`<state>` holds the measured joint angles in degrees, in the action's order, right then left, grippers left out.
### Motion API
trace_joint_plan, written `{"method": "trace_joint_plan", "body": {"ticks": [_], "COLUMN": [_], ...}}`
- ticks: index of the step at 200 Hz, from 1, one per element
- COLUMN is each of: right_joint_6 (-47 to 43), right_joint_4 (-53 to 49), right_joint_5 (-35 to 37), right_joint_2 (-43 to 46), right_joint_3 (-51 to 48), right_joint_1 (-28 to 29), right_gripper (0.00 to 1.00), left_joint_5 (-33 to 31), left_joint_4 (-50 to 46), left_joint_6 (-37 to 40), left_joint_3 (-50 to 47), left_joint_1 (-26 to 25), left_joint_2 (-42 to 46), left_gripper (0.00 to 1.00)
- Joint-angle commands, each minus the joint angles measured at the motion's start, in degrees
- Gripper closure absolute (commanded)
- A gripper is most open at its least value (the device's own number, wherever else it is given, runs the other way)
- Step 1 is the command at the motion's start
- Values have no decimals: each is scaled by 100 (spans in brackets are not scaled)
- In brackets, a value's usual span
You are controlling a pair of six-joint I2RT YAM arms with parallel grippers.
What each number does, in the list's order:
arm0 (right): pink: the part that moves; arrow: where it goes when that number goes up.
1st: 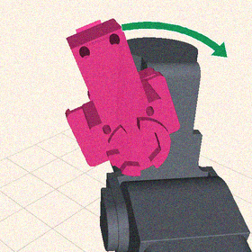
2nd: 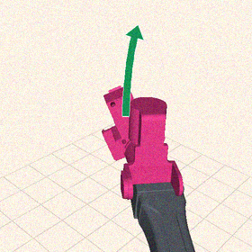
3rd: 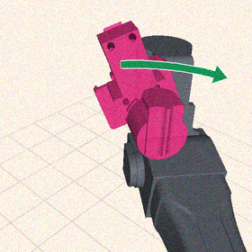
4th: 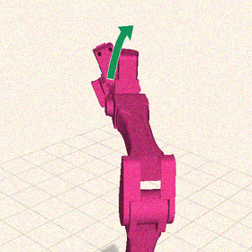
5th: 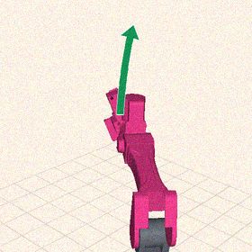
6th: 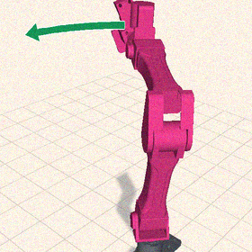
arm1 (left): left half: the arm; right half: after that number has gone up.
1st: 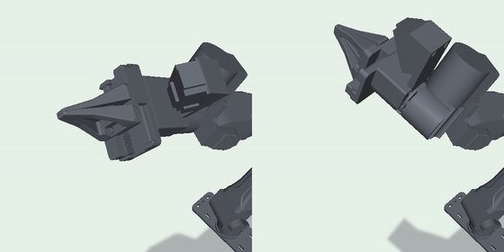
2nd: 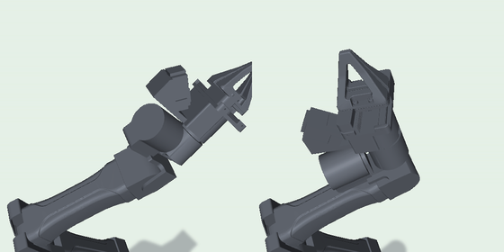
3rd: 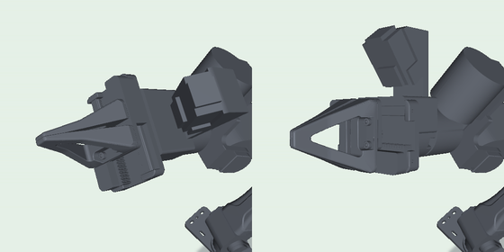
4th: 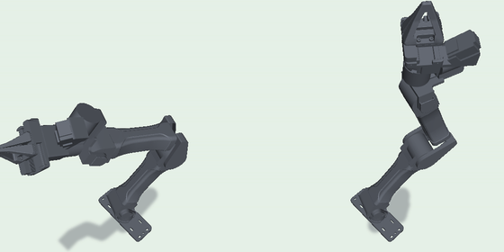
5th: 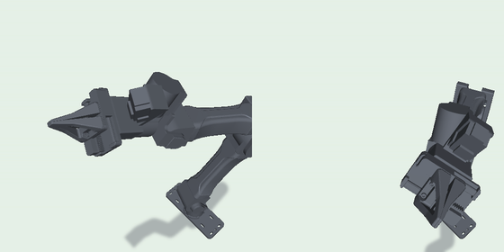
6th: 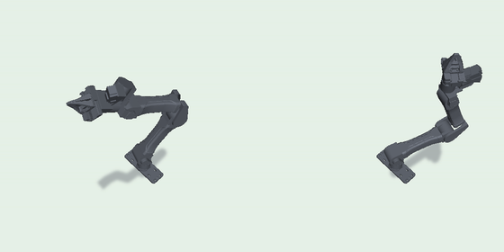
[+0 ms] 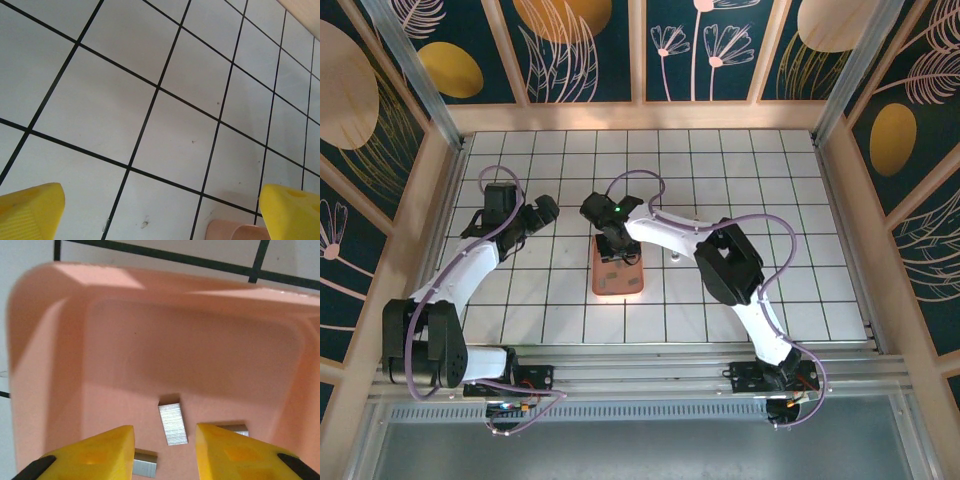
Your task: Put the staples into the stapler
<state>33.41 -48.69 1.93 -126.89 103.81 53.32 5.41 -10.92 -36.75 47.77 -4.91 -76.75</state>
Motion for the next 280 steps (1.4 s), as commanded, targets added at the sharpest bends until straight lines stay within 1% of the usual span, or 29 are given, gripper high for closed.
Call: {"method": "trace_joint_plan", "body": {"ticks": [1,94,144,184,222,245,266,280], "right_joint_6": [52,-19,-122,-181,-164,-211,-234,-213], "right_joint_4": [-310,-458,-581,-573,-434,-404,-438,-449], "right_joint_5": [149,164,167,81,1,-1,-76,-75], "right_joint_2": [-147,-533,-660,-738,-731,-794,-867,-888], "right_joint_3": [223,653,633,597,431,498,590,606], "right_joint_1": [-34,-93,-100,-111,-119,-133,-146,-135], "right_gripper": [64,67,66,72,73,73,79,80], "left_joint_5": [-65,-93,-104,-84,-66,-57,-30,-15], "left_joint_4": [28,123,204,257,263,233,226,222], "left_joint_6": [-63,94,28,8,22,67,88,99], "left_joint_3": [-110,-153,-224,-240,-214,-180,-163,-144], "left_joint_1": [16,14,16,16,16,16,17,16], "left_joint_2": [109,156,193,185,151,122,96,75], "left_gripper": [1,1,1,1,1,1,1,1]}}
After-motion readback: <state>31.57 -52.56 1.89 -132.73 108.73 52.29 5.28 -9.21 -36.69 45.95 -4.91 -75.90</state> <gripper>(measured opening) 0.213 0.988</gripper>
